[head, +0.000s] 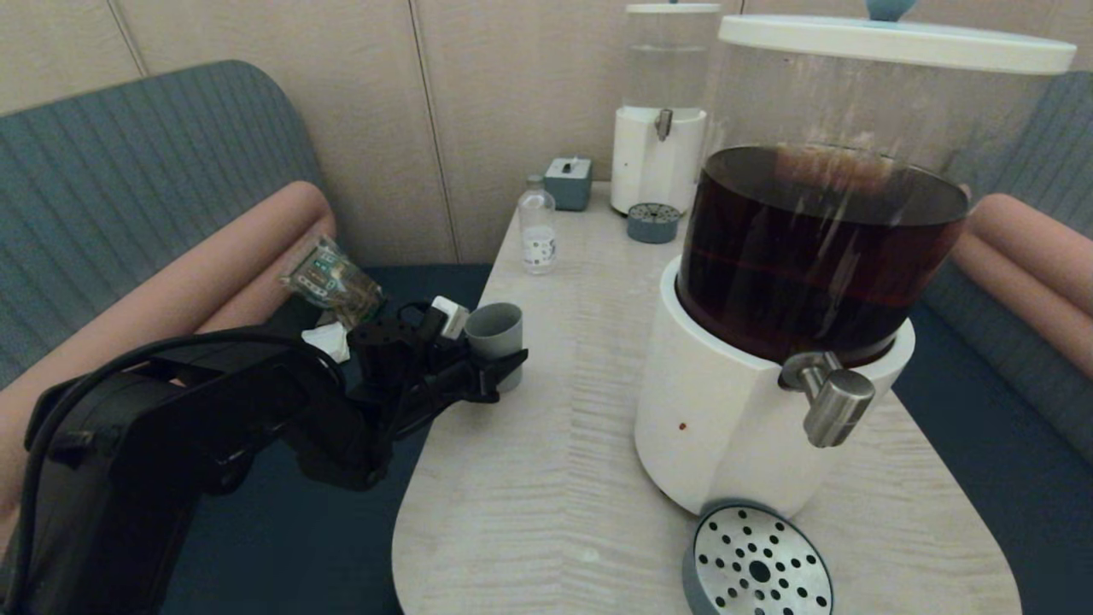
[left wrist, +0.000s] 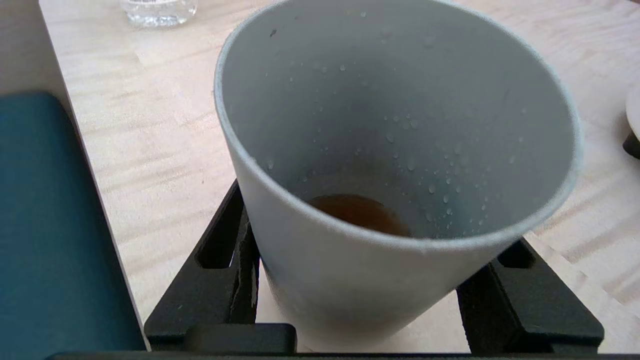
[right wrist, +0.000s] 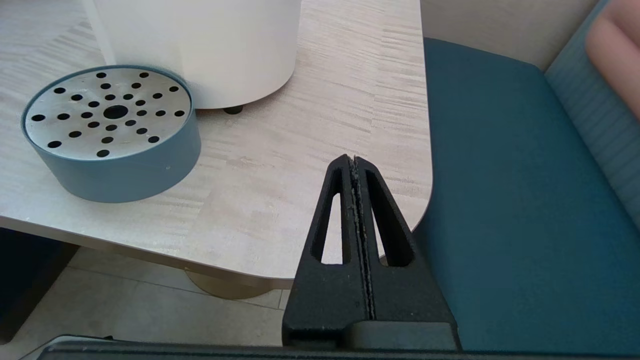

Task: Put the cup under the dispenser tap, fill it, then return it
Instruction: Place the cup next to the water dispenser

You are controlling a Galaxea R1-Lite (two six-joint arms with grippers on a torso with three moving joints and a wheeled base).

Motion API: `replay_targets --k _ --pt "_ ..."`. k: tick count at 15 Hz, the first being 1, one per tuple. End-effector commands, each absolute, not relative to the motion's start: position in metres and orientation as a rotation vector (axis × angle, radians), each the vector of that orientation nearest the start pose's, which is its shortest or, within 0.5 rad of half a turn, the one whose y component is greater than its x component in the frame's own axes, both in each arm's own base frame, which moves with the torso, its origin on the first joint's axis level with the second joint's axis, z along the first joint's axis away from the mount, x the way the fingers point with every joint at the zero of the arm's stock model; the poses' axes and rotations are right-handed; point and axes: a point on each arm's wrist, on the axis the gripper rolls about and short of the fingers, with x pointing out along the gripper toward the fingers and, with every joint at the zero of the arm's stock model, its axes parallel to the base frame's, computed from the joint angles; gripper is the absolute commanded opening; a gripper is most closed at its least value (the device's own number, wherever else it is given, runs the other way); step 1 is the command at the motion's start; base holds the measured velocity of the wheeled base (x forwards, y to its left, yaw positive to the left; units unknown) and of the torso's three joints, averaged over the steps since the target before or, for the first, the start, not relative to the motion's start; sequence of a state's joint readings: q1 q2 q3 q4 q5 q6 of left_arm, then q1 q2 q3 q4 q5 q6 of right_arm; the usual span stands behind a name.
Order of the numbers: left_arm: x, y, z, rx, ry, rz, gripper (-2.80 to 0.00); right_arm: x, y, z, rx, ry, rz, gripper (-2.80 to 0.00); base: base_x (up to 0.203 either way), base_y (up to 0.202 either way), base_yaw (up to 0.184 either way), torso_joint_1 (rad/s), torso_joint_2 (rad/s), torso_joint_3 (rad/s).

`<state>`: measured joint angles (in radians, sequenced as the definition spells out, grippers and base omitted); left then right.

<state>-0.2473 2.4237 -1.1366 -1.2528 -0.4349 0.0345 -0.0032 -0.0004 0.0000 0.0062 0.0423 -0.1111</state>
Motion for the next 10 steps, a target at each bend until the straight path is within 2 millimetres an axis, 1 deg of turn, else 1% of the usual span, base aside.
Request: replay_targets --k 1,10 --pt "0.4320 -0.1194 0.0391 0.027 0.045 -0.686 -2.80 -0.0224 0.0011 0.0722 -0.112 0.010 0.042 -2.80 0.000 0.000 0.000 0.000 0.00 0.000" --pt "0.4289 -0.1222 0.0425 0.027 0.034 -0.692 -2.80 -0.0224 0.0010 0.0722 -0.112 0.010 0.041 -2.80 0.000 0.000 0.000 0.000 0.00 0.000"
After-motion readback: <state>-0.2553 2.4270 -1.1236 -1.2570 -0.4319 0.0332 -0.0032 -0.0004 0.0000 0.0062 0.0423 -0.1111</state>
